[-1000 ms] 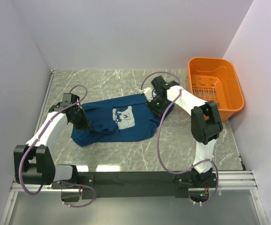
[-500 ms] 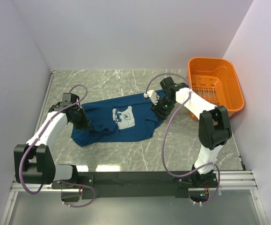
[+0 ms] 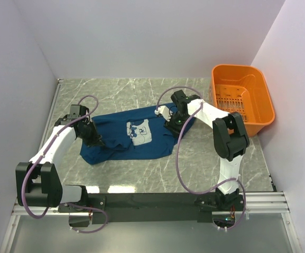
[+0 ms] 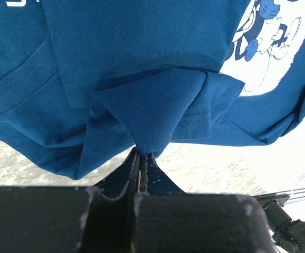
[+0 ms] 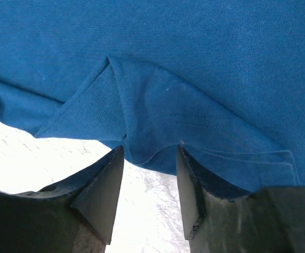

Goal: Fold and stack the t-shirts

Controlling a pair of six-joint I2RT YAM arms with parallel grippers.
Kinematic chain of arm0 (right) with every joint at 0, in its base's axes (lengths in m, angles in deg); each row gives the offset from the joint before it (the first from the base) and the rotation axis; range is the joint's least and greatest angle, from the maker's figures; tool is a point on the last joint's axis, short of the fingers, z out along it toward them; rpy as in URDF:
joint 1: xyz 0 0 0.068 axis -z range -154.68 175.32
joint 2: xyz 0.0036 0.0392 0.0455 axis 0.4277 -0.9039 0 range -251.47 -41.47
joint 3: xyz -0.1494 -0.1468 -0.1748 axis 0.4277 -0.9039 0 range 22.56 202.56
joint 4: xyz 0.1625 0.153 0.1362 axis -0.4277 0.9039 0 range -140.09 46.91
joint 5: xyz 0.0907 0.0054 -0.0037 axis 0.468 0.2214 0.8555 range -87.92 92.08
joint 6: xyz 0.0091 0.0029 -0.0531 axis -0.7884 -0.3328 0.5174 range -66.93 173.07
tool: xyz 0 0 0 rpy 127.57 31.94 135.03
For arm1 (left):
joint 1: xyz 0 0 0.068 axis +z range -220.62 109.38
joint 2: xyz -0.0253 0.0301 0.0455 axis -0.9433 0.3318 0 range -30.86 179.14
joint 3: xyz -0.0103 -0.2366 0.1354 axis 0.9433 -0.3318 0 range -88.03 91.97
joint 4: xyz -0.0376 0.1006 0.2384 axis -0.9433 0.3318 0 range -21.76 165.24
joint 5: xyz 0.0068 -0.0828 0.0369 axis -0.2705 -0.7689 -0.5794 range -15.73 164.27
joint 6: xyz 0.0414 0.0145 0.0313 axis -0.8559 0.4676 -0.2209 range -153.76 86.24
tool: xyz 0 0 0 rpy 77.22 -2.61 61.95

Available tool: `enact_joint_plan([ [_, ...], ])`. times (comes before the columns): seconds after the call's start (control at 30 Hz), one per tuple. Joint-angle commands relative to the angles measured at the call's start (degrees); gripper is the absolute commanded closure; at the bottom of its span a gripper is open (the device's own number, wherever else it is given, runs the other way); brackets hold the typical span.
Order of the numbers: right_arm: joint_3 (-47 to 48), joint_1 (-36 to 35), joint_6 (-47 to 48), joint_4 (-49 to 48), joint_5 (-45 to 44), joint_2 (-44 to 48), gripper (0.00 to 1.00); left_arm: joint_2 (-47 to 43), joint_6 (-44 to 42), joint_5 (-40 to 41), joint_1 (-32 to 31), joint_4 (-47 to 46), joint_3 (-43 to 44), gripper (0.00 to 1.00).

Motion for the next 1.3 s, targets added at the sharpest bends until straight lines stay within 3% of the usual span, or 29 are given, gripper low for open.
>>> enact_joint_plan([
  [0.0,1.77,-0.53,0.69,-1.51,-1.01,-0.67,0.49,-0.71,-0.59,-1.40,0.24,-0.86,1.25,0.99],
  [0.07,1.86,-0.80,0.25,-1.60,-0.92,-1.11,0.51,-0.62,-0.67,-1.32,0.24,-0.86,1.43,0.99],
  [0.17,2.12,-0.80,-0.28,-1.16,-0.31,-0.67,0.62,-0.80,-0.85,-0.88,0.24,-0.42,1.78,0.99],
  [0.27,0.11,-0.19,0.94,-0.37,-0.31,2.13,0.90,-1.67,-1.02,-0.26,0.33,0.20,2.39,0.99],
  [0.33,-1.65,0.95,2.00,0.42,-0.22,5.89,0.99,-2.73,-1.03,0.09,0.33,0.99,2.57,0.99],
  [0.53,-8.50,7.81,12.72,8.93,0.83,15.49,1.00,-5.37,-0.23,-1.05,0.33,2.13,1.52,0.99],
  [0.87,-21.95,16.16,20.81,6.67,-5.40,22.71,1.00,-9.32,1.87,-5.18,0.33,4.86,0.90,0.99],
  [1.03,-23.46,19.94,23.62,5.17,-7.51,23.15,1.00,-13.09,4.33,-3.52,0.33,7.66,1.08,0.99],
  [1.27,-19.86,22.05,24.24,6.66,-3.66,20.95,1.00,-16.88,7.85,-0.18,0.33,9.43,1.42,0.99],
])
